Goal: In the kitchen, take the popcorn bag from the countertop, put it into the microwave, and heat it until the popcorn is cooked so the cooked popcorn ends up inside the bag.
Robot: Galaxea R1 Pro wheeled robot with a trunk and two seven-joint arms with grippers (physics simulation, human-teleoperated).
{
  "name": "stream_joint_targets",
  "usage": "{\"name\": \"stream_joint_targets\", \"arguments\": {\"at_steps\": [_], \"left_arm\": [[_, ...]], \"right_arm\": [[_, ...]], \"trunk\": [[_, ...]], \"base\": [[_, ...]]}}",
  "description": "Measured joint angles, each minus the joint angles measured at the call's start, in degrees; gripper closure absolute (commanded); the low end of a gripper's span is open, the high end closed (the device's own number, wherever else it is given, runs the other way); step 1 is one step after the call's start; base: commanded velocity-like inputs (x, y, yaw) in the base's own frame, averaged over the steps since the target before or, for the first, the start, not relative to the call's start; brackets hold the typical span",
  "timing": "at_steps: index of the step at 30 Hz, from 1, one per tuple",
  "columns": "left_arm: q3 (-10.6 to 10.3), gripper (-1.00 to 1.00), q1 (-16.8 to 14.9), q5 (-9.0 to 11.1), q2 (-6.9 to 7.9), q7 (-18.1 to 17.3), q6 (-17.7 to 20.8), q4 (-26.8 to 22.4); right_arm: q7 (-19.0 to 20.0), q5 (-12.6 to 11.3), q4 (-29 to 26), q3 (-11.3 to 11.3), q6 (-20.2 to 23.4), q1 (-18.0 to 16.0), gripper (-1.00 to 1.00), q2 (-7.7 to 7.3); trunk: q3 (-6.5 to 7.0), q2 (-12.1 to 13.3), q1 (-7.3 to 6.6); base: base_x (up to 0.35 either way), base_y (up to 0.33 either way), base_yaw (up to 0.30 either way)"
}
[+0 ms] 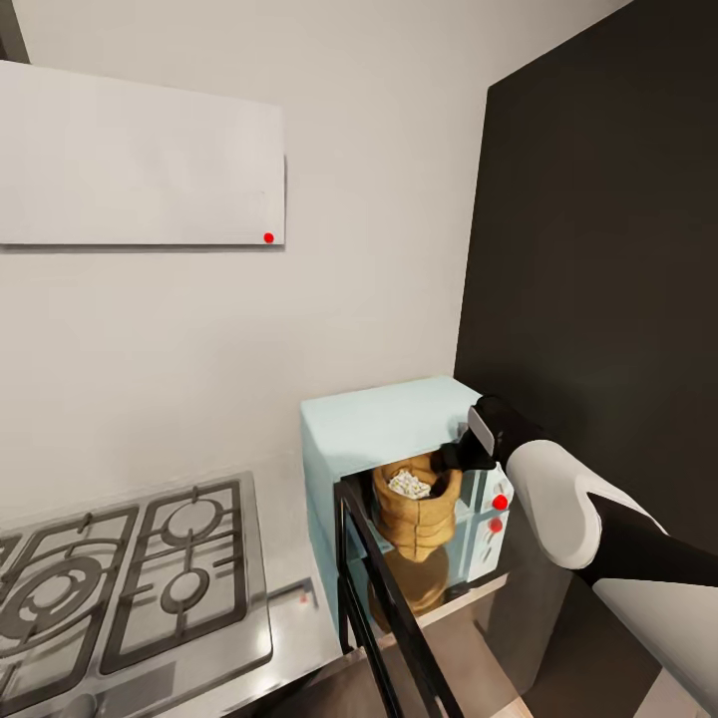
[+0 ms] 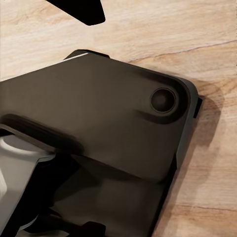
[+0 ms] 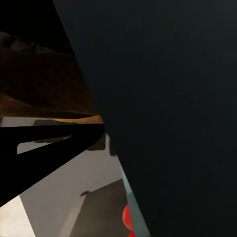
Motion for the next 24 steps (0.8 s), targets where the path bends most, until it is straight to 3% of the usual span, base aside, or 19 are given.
{"name": "stream_joint_targets", "arguments": {"at_steps": [15, 18, 24], "left_arm": [[-0.1, -1.0, 0.0, -0.2, 0.0, 0.0, 0.0, 0.0], [-0.1, -1.0, 0.0, -0.1, -0.12, 0.0, 0.0, 0.1], [-0.2, -1.0, 0.0, -0.2, -0.23, 0.0, 0.0, 0.1]], "right_arm": [[0.0, 0.1, 0.1, 0.1, -0.2, 0.0, -1.0, 0.01], [0.1, -1.2, 0.2, -0.2, -0.6, 0.0, -1.0, 0.04], [0.1, -1.4, -2.0, -0.2, -0.8, 0.0, -1.0, 0.03]], "trunk": [[0.0, 0.0, 0.0], [-0.01, 0.0, 0.04], [-0.01, 0.0, 0.05]], "base": [[-0.004, 0.0, 0.0], [-0.247, 0.0, 0.0], [-0.336, 0.0, 0.0]]}}
